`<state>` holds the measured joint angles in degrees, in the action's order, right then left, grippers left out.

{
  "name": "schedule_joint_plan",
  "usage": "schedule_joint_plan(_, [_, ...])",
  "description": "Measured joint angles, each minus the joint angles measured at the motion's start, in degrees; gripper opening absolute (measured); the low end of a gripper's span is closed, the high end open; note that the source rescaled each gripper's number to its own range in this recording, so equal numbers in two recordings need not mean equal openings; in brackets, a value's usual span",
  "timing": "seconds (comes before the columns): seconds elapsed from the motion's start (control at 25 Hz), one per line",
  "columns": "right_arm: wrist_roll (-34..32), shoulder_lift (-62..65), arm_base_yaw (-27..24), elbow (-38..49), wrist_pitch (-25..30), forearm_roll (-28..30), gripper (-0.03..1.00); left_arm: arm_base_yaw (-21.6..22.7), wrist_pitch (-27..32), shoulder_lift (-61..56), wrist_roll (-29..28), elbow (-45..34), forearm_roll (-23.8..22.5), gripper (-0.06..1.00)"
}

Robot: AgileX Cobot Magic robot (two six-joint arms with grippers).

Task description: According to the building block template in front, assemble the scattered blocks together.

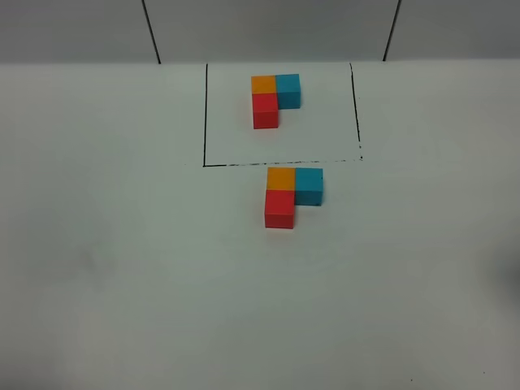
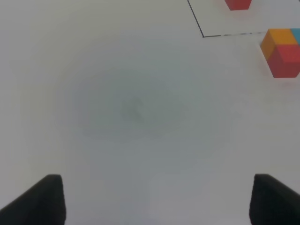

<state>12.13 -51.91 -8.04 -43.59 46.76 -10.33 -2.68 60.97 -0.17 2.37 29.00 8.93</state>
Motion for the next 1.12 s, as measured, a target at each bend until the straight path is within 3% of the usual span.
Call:
schedule_joint_plan(0.4, [-5.27, 28.14, 2.14, 13.15, 6.18, 2.09, 0.74, 0.0, 0.0, 0.0, 0.0, 0.0, 0.0, 0.83])
schedule_joint_plan(0.72, [-8.76, 37.13, 5.65, 13.56, 12.48, 4.32, 0.74, 0.0, 0.0, 0.0, 0.0, 0.0, 0.0, 0.83])
schedule_joint_plan(1.12, [-9.36, 49.29, 6.64, 14.86, 14.1, 4.85, 0.74, 0.0, 0.0, 0.0, 0.0, 0.0, 0.0, 0.83])
